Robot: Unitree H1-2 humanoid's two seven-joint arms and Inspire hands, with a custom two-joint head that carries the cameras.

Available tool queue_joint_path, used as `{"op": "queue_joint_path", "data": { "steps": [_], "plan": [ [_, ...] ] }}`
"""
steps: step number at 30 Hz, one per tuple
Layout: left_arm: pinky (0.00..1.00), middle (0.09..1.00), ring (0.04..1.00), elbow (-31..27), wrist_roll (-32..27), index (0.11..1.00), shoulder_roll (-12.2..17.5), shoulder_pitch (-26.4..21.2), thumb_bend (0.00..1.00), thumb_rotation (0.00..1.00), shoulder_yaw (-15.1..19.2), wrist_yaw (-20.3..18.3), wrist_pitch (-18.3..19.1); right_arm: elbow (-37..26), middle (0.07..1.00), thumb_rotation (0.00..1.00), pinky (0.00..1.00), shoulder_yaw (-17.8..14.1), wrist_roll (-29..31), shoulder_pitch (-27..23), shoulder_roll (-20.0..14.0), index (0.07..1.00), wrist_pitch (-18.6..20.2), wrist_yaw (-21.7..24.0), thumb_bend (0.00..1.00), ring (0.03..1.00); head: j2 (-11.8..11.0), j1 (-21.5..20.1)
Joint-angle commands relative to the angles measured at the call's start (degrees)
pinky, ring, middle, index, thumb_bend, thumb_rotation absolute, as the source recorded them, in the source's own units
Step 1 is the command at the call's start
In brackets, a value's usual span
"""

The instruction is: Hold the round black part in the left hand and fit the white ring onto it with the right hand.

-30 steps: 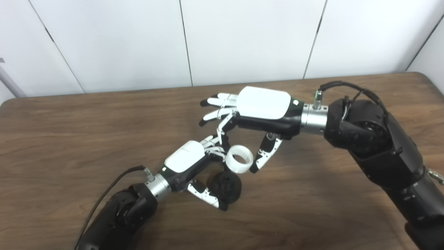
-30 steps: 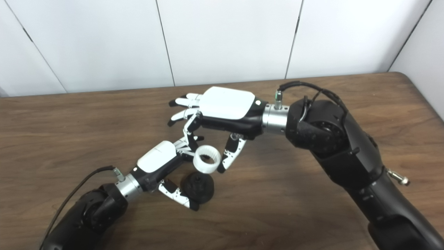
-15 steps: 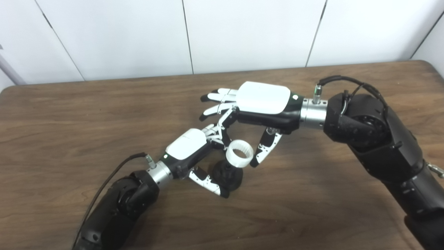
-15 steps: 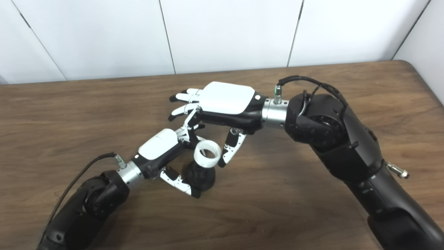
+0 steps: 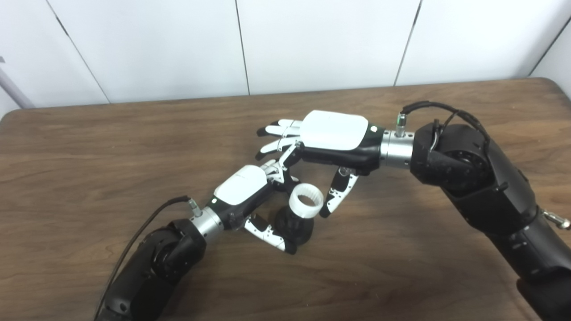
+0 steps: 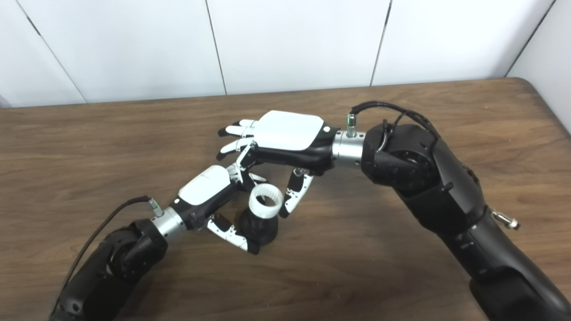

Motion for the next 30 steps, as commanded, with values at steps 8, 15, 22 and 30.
{"op": "queue_joint_path", "data": {
  "steps": [8, 15, 22, 30],
  "plan": [
    [1.0, 0.794, 1.0, -2.8, -0.6, 0.481, -0.1, -0.9, 0.52, 0.06, 0.7, -1.1, 1.1, 0.4, 0.879, 0.14, 1.0, 0.2, -0.3, -1.5, 1.0, 0.482, -0.9, -1.4, 0.53, 1.0, 0.4, 0.7],
    [1.0, 0.803, 0.989, -3.3, -0.7, 0.481, -0.4, -0.8, 0.52, 0.06, 0.8, -1.6, 1.2, 1.2, 0.874, 0.14, 1.0, 0.8, -0.6, -0.8, 1.1, 0.482, -1.6, -1.7, 0.53, 1.0, 0.6, 1.2],
    [1.0, 0.802, 0.945, -3.5, -0.4, 0.481, -0.5, -0.9, 0.52, 0.06, 0.8, -1.5, 1.0, 2.0, 0.876, 0.14, 1.0, 1.0, -1.3, -0.5, 1.3, 0.482, -2.7, -2.3, 0.53, 1.0, 0.8, 1.5],
    [1.0, 0.792, 0.916, -4.3, -0.6, 0.481, -0.4, -0.8, 0.52, 0.06, 1.1, -2.3, 2.0, 2.9, 0.881, 0.14, 1.0, 1.0, -1.6, 0.2, 1.3, 0.482, -3.6, -3.1, 0.53, 1.0, 0.8, 1.7]
  ]
}}
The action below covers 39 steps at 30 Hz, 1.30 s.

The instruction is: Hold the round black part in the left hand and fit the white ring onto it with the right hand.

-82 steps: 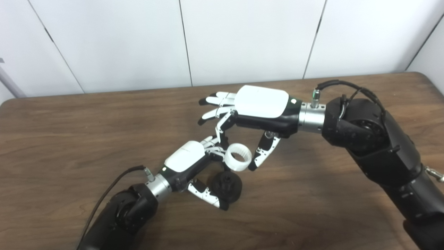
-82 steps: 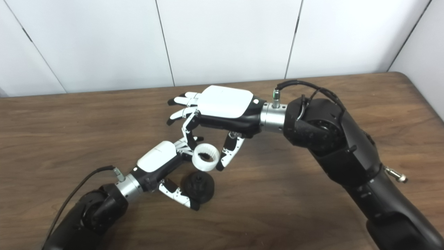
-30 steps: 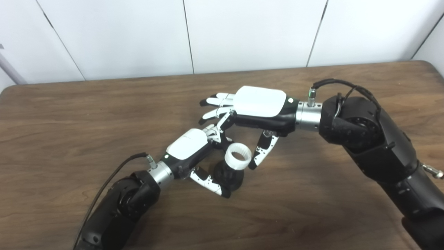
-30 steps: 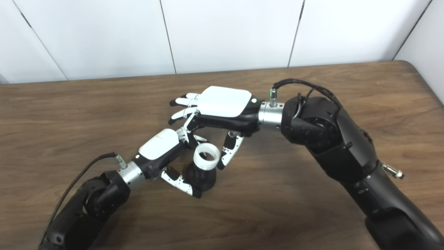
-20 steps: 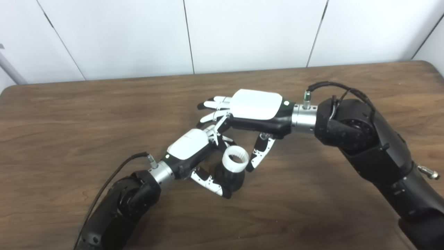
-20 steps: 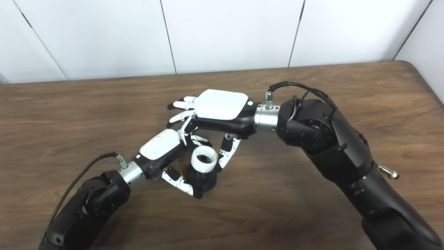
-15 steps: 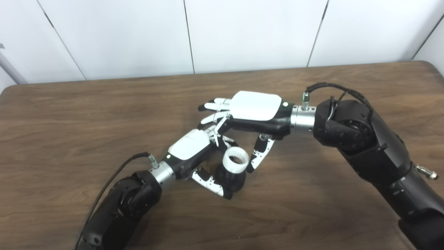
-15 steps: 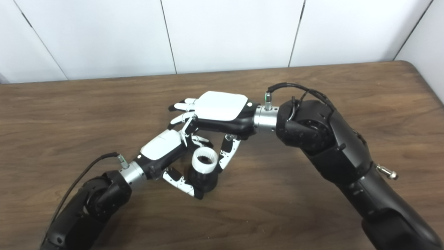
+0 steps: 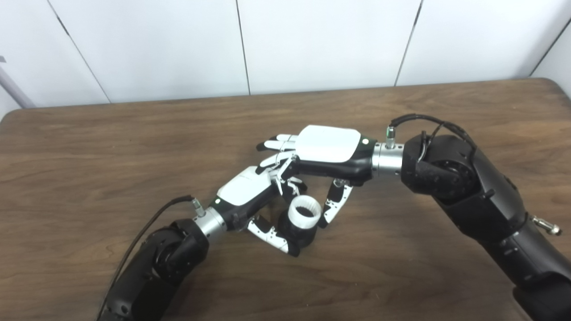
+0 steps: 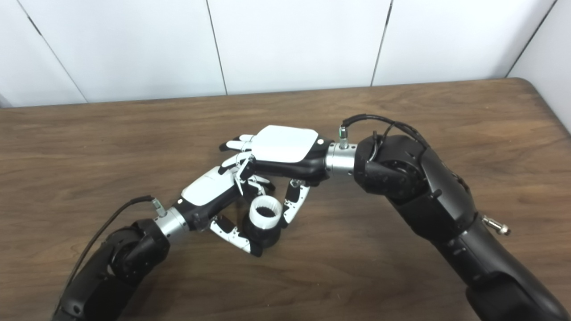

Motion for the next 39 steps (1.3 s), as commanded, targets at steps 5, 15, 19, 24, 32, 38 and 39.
{"op": "queue_joint_path", "data": {
  "steps": [5, 15, 19, 24, 32, 38, 39],
  "plan": [
    [1.0, 0.79, 0.921, -1.8, -1.0, 0.481, 0.1, -1.3, 0.52, 0.06, 1.1, 0.3, -0.1, 0.2, 0.884, 0.14, 1.0, -0.8, -0.5, -1.1, 0.3, 0.482, -2.5, -2.8, 0.53, 1.0, -0.1, 0.1],
    [1.0, 0.795, 0.934, -2.1, -1.3, 0.481, 0.1, -1.2, 0.52, 0.06, 1.5, -0.2, 0.0, 1.5, 0.892, 0.14, 1.0, -1.0, -1.7, -0.6, 1.2, 0.481, -4.4, -5.3, 0.53, 1.0, -0.1, 0.2],
    [1.0, 0.796, 0.923, -2.1, -1.2, 0.481, 0.0, -1.2, 0.52, 0.06, 1.5, -0.2, -0.1, 1.7, 0.887, 0.14, 1.0, -1.0, -2.5, -0.4, 1.6, 0.481, -5.1, -6.1, 0.53, 1.0, -0.2, 0.4],
    [1.0, 0.797, 0.917, -2.0, -0.9, 0.481, 0.0, -1.2, 0.52, 0.06, 1.5, 0.0, -0.3, 2.1, 0.88, 0.14, 1.0, -0.9, -2.9, -0.4, 1.9, 0.481, -5.5, -6.9, 0.53, 1.0, -0.3, 0.4],
    [1.0, 0.796, 0.924, -1.9, -1.1, 0.481, -0.1, -1.2, 0.52, 0.06, 1.5, 0.2, -0.6, 3.0, 0.869, 0.14, 1.0, -0.7, -3.0, -0.3, 2.2, 0.481, -6.1, -7.3, 0.53, 1.0, -0.2, 0.4],
    [1.0, 0.799, 0.936, -2.3, -1.4, 0.482, -0.3, -1.1, 0.52, 0.06, 1.6, -0.1, -0.2, 3.1, 0.87, 0.14, 1.0, -0.3, -3.2, -0.2, 2.0, 0.481, -6.6, -7.3, 0.53, 1.0, 0.3, 0.7],
    [1.0, 0.8, 0.944, -2.3, -1.3, 0.482, -0.3, -1.1, 0.52, 0.06, 1.6, 0.0, -0.1, 3.1, 0.874, 0.14, 1.0, -0.2, -3.3, -0.3, 1.9, 0.481, -6.6, -7.1, 0.53, 1.0, 0.3, 0.7]
  ]
}}
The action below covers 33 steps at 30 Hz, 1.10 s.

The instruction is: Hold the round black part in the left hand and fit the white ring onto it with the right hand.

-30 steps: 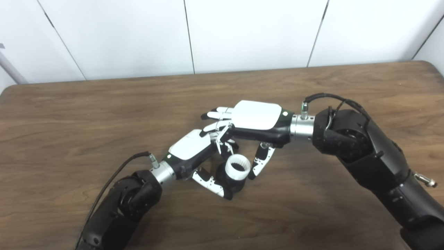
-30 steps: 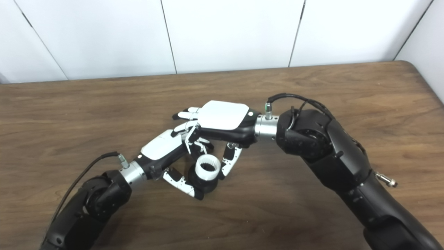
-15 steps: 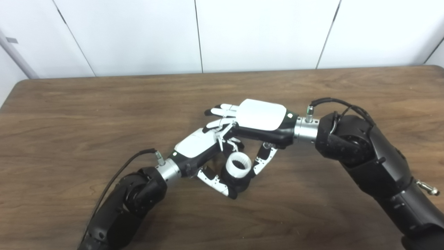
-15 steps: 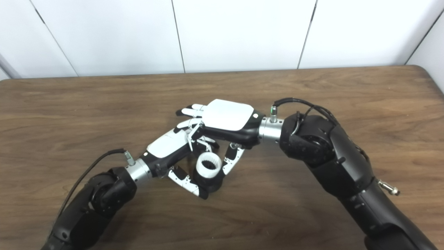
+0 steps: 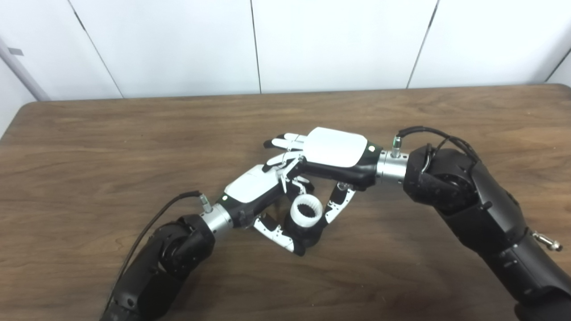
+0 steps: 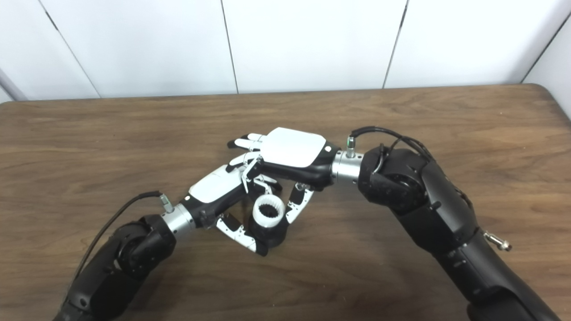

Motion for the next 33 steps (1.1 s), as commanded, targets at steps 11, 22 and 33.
{"op": "queue_joint_path", "data": {
  "steps": [11, 22, 33],
  "plan": [
    [1.0, 0.806, 0.998, -3.1, -0.9, 0.481, -0.2, -1.4, 0.52, 0.06, 1.0, 0.0, 1.6, -2.4, 0.882, 0.14, 1.0, -0.5, 2.2, -1.3, -1.6, 0.482, -1.2, 0.4, 0.53, 1.0, 0.6, -0.2],
    [1.0, 0.819, 0.999, -3.7, -0.6, 0.481, -0.7, -1.3, 0.52, 0.06, 1.2, -0.3, 2.0, -2.6, 0.889, 0.14, 1.0, -0.1, 2.6, -1.2, -1.3, 0.482, -0.9, 1.0, 0.53, 1.0, 0.7, 0.0],
    [1.0, 0.821, 0.993, -4.1, -0.2, 0.482, -0.9, -1.1, 0.52, 0.06, 0.7, -0.4, 1.8, -1.3, 0.873, 0.14, 1.0, 0.0, 2.4, -1.9, -0.9, 0.482, -1.3, 0.6, 0.53, 1.0, 0.8, 0.1]
  ]
}}
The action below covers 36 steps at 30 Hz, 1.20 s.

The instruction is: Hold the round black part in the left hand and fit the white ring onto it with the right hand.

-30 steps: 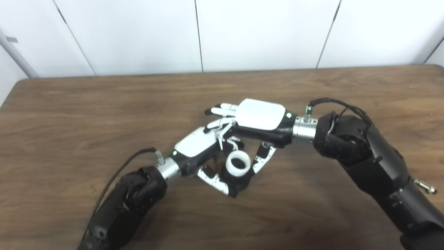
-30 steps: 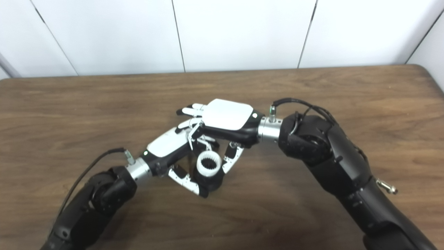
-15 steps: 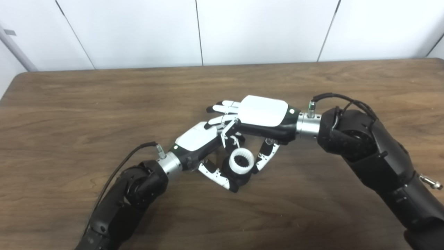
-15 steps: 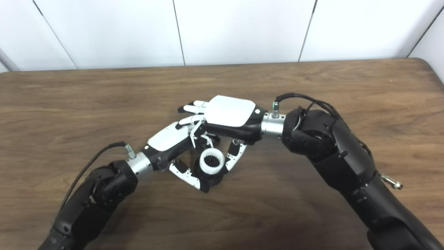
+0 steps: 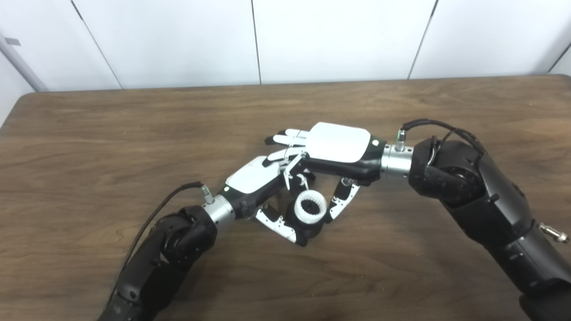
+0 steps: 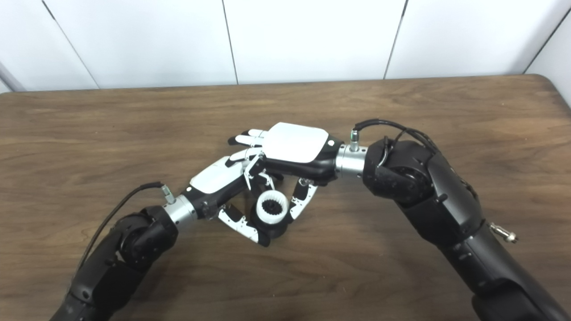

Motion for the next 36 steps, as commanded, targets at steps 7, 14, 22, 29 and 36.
{"op": "queue_joint_path", "data": {
  "steps": [7, 14, 22, 29, 36],
  "plan": [
    [1.0, 0.818, 0.991, -3.3, -0.5, 0.482, -0.4, -1.4, 0.52, 0.06, 0.2, 0.5, -0.2, 0.6, 0.877, 0.14, 1.0, -0.1, 0.6, -2.4, 0.3, 0.482, -1.2, -0.9, 0.53, 1.0, 0.0, 0.6],
    [1.0, 0.791, 0.923, -3.0, -0.6, 0.481, -0.9, -1.5, 0.52, 0.06, 0.0, 0.8, -0.9, 2.1, 0.88, 0.14, 1.0, -0.2, 0.6, -2.7, 0.7, 0.482, -2.0, -1.8, 0.53, 1.0, 0.1, 0.9],
    [1.0, 0.843, 0.999, -3.7, -0.2, 0.481, -1.0, -1.6, 0.52, 0.06, -0.3, -0.1, 0.1, 2.0, 0.879, 0.14, 1.0, 0.4, 0.2, -2.8, 0.8, 0.483, -2.1, -1.2, 0.53, 1.0, 0.1, 1.3],
    [1.0, 0.847, 1.0, -4.4, -0.2, 0.481, -1.0, -1.7, 0.52, 0.06, -0.3, -0.7, 0.6, 2.0, 0.874, 0.14, 1.0, 0.5, 0.7, -2.5, 0.6, 0.483, -1.9, -0.8, 0.53, 1.0, 0.4, 1.3],
    [1.0, 0.839, 1.0, -4.1, -0.1, 0.481, -1.2, -1.5, 0.52, 0.06, 0.6, 0.4, 0.4, 2.2, 0.88, 0.14, 1.0, 0.0, 1.7, -1.9, -0.1, 0.482, -2.7, -1.4, 0.53, 1.0, 0.5, 0.7]
  ]
}}
